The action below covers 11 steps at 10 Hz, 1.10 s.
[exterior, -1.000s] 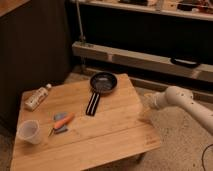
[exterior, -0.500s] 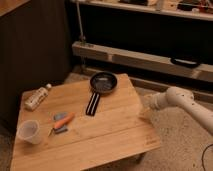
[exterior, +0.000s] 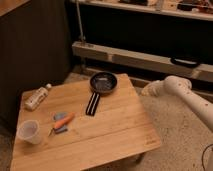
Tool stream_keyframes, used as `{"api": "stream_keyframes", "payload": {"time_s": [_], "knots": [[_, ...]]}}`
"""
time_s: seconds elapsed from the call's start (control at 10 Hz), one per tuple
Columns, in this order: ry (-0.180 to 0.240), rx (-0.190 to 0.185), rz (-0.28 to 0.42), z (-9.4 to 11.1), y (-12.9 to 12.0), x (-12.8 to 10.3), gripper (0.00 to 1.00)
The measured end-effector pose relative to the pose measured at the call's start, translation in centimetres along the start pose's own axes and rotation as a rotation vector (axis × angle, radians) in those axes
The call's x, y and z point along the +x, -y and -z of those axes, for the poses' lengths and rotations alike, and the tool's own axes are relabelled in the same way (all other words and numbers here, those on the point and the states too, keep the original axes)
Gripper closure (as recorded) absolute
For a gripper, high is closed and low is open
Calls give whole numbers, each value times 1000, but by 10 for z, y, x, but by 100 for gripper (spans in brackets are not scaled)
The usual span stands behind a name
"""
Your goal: Push the ceramic bowl across the table
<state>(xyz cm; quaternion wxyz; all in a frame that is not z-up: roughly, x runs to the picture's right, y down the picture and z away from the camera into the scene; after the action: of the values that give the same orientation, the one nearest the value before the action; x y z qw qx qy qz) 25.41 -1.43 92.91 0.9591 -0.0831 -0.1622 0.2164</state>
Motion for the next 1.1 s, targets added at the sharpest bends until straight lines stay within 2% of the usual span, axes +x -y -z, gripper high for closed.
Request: {"api": "stream_keyframes", "payload": {"time_s": [0.1,0.2,0.4,0.5,0.6,0.7,0.9,1.1], "knots": [[0,23,26,-13,21,-18,100],[3,58,59,-27,41,-47,100],[23,111,96,-29,68,-89,100],[41,126,108,-28,77,-103,100],[81,127,119,-29,81,-122,100],[117,115,133,-34,76,-138,100],[169,76,152,-42,57,-151,100],[222,0,178,-57,28,-162,100]]}}
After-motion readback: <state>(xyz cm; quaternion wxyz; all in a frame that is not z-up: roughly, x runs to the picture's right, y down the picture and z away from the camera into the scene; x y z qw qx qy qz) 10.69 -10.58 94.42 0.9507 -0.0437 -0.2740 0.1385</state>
